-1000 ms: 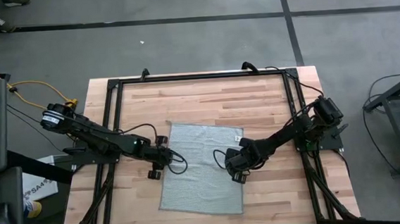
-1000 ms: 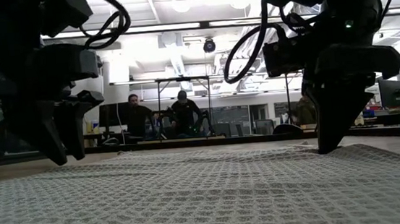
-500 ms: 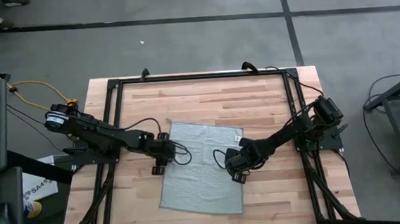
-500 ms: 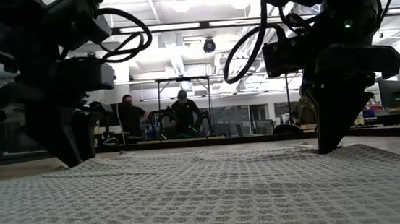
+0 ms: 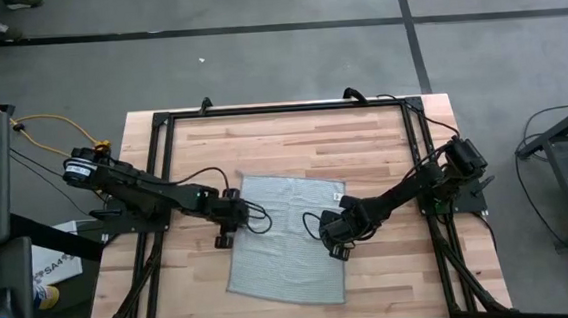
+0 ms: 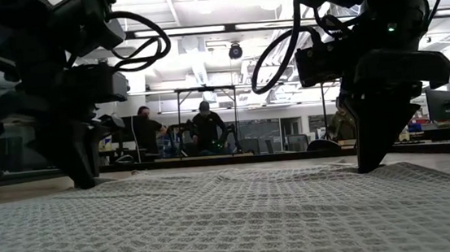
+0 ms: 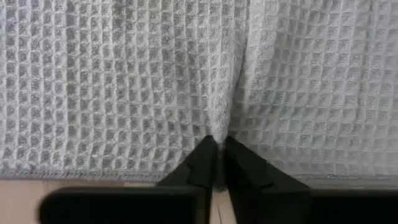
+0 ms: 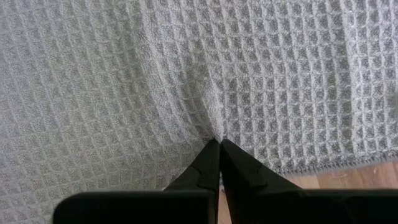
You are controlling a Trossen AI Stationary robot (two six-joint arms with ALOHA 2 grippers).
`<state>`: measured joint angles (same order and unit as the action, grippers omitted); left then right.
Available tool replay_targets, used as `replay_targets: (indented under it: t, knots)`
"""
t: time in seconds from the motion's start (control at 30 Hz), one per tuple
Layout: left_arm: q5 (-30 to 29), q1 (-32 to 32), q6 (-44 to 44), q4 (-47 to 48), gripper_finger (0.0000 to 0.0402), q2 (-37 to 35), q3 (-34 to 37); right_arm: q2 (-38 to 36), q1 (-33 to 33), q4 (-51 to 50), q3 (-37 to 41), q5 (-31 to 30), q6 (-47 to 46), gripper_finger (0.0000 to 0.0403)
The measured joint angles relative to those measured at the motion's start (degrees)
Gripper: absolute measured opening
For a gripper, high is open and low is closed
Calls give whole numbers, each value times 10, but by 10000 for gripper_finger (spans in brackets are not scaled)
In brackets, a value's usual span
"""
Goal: Fold microfiber towels
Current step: Fold the gray towel
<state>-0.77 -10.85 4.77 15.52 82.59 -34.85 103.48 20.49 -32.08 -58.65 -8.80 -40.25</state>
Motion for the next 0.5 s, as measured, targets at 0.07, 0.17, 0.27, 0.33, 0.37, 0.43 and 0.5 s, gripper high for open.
replay_targets:
  t: [0.07,0.17,0.27,0.33,0.37,0.43,0.5]
  knots:
    - [3,0,0,3,8,0,0,0,0,0,0,0,0,4]
    - [3,0,2,5,11,0,0,0,0,0,0,0,0,4]
    - [4,0,2,6,6,0,0,0,0,0,0,-2,0,4]
    - [4,0,2,7,4,0,0,0,0,2,0,-6,0,3]
    - [4,0,2,7,5,-1,-1,0,0,5,0,-12,0,3]
    - [5,0,1,14,3,-7,0,0,0,8,0,-16,0,3]
    - [5,0,0,18,3,-12,0,0,0,9,0,-16,0,3]
